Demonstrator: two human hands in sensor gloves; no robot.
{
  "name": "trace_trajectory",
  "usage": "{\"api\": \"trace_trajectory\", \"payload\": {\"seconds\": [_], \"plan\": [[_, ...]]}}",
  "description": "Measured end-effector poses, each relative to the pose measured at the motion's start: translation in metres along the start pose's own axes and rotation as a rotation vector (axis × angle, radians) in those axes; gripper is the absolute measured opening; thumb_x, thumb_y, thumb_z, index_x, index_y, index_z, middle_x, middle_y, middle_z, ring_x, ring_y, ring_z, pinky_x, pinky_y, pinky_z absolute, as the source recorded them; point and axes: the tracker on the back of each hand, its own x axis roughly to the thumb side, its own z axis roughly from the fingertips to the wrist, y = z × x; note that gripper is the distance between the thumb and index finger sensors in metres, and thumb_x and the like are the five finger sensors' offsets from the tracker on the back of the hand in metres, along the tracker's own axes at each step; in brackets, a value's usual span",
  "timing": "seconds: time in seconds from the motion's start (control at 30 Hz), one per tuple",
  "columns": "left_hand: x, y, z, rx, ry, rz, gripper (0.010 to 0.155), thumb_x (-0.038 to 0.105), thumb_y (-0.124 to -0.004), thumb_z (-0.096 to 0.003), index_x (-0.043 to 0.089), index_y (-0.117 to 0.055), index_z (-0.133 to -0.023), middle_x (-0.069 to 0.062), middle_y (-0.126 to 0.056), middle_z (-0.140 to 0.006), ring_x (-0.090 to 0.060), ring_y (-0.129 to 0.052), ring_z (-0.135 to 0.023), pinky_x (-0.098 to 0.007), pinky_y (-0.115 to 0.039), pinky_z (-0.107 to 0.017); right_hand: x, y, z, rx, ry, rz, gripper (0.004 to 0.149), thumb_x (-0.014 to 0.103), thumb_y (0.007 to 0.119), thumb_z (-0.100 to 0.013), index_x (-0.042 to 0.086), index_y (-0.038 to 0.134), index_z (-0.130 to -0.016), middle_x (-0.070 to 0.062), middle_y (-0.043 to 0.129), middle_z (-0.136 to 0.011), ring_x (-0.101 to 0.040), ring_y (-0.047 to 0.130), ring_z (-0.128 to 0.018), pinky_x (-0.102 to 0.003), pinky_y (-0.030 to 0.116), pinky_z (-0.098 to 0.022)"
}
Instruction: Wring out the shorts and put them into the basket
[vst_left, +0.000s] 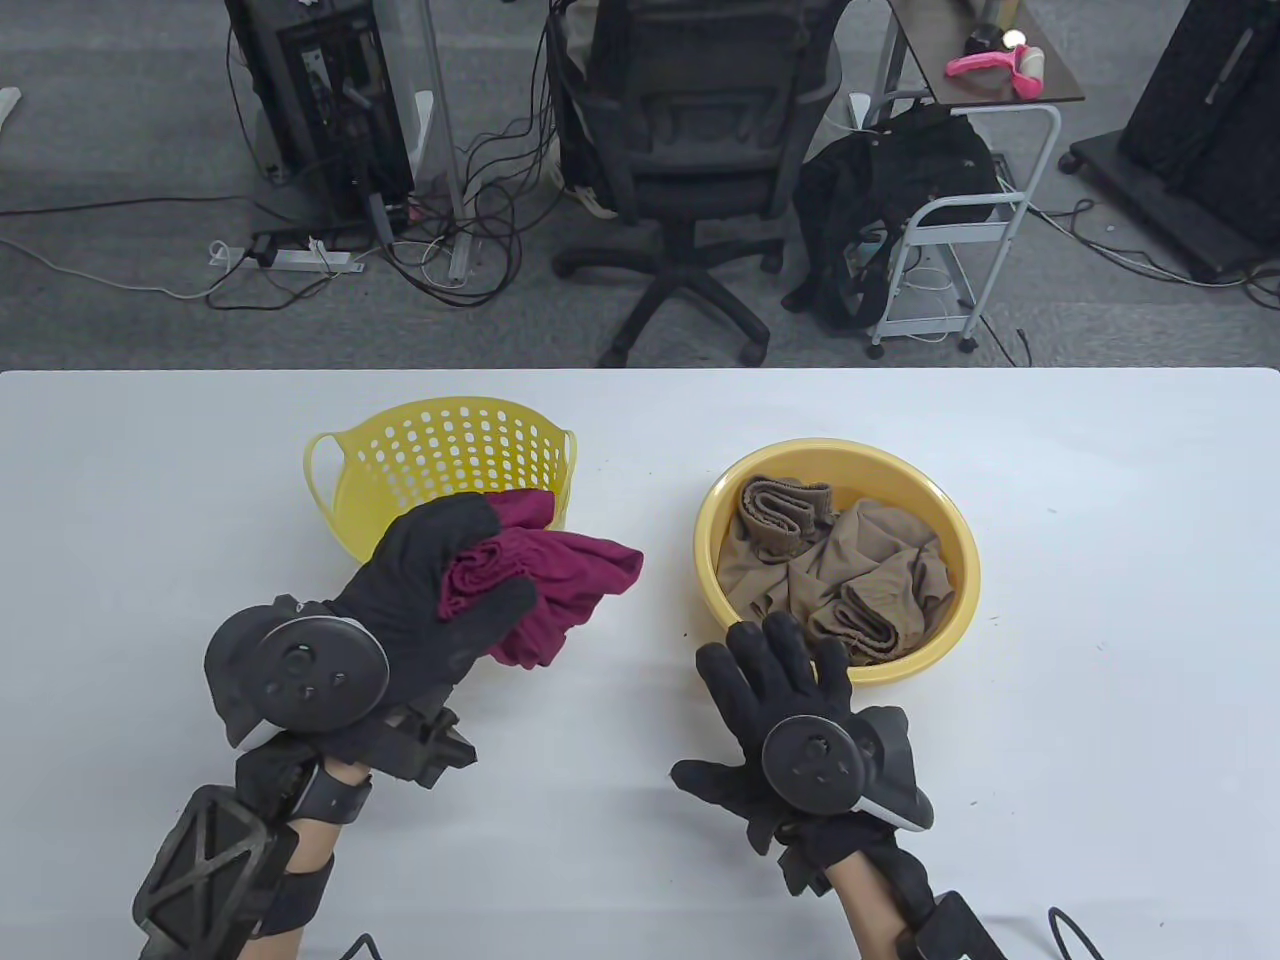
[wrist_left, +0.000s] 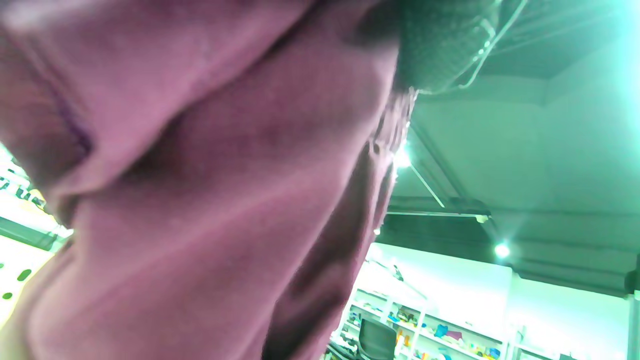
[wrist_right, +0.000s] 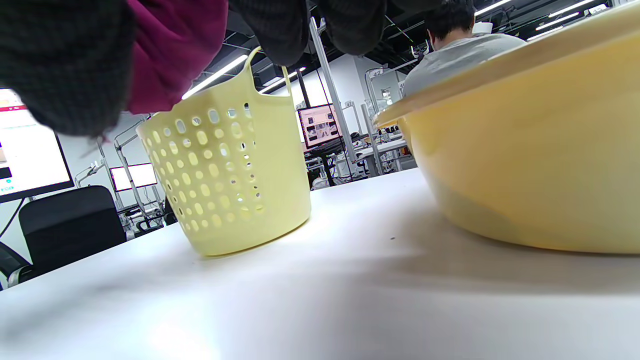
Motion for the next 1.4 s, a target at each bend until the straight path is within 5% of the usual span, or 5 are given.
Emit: {"api": "trace_trajectory", "payload": {"seconds": [0.43,1.03,1.4], "plan": [[-0.028,0.02,-0.029,0.02,0.083,-0.08,0.056,0.043,-0.08,-0.0568,0.032,-0.05,-0.103,-0.013,-0.055,-0.114,-0.048,-0.065,-0.103,-0.067,-0.054,-0.074,-0.001,-0.002,0.002,-0.012,-0.005,-0.019,0.098,0.071,0.083,-0.04,0.011,0.05,-0.111,-0.026,0.041,-0.113,-0.056,0.031,-0.103,-0.079,0.028,-0.064],[-0.083,-0.038,-0.047,-0.201,0.265,-0.222,0.057,0.042,-0.083,-0.0545,0.035,-0.053,-0.102,-0.011,-0.057,-0.115,-0.049,-0.064,-0.105,-0.07,-0.048,-0.073,-0.002,-0.003,0.003,0.004,-0.006,-0.023,0.096,0.07,0.083,-0.04,0.011,0.052,-0.11,-0.026,0.043,-0.112,-0.056,0.032,-0.103,-0.079,0.028,-0.064],[-0.088,-0.057,-0.047,-0.261,0.287,-0.276,0.062,0.043,-0.088,-0.0531,0.031,-0.055,-0.104,-0.015,-0.055,-0.118,-0.052,-0.061,-0.107,-0.076,-0.043,-0.071,-0.002,-0.002,0.003,0.022,-0.005,-0.032,0.095,0.069,0.083,-0.04,0.01,0.054,-0.109,-0.027,0.044,-0.112,-0.056,0.035,-0.102,-0.079,0.03,-0.064]]}}
